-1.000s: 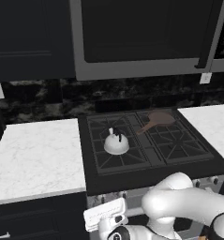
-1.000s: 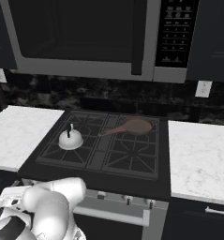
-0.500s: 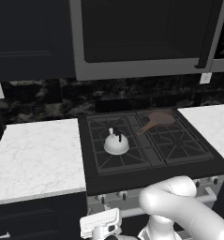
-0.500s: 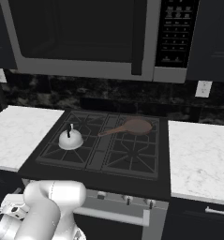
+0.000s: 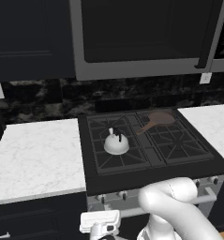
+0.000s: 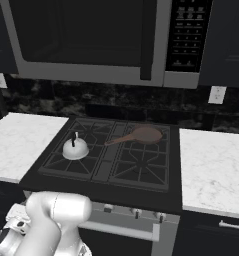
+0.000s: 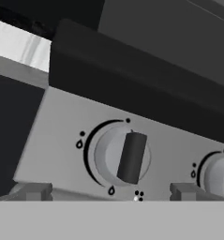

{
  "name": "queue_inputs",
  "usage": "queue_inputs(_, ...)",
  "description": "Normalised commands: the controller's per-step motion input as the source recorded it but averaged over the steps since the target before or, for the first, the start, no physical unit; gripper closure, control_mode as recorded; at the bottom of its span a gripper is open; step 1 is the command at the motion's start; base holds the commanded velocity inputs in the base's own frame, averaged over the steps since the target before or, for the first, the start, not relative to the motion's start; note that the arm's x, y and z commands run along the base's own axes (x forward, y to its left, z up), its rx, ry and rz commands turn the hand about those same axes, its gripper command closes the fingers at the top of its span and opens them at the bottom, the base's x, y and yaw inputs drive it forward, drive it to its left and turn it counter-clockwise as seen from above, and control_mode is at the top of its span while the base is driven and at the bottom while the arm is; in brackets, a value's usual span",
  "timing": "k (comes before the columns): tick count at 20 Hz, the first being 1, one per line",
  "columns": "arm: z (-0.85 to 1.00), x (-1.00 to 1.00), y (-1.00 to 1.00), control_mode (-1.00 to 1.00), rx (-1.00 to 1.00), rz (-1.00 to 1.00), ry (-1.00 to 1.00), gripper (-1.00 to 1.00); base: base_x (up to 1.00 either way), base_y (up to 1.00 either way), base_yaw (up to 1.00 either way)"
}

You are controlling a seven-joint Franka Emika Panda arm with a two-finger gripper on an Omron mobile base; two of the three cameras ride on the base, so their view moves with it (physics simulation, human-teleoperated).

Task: Pick the kettle from the counter and place it on a stove burner. Then turn the burner on.

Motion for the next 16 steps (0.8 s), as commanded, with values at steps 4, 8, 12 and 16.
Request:
queue_inputs(4, 0.00, 0.04, -0.05, -1.00, 0.02, 0.00, 0.00, -1.00, 0.00, 0.00, 0.00)
queue_inputs(8, 0.00, 0.33, -0.03, -1.00, 0.03, 0.00, 0.01, -1.00, 0.00, 0.00, 0.00)
queue_inputs(12, 0.05, 0.10, 0.00, -1.00, 0.03, 0.00, 0.00, -1.00, 0.00, 0.00, 0.00)
queue_inputs(16, 0.02, 0.01, 0.00, -1.00, 0.01, 0.00, 0.00, -1.00, 0.00, 0.00, 0.00)
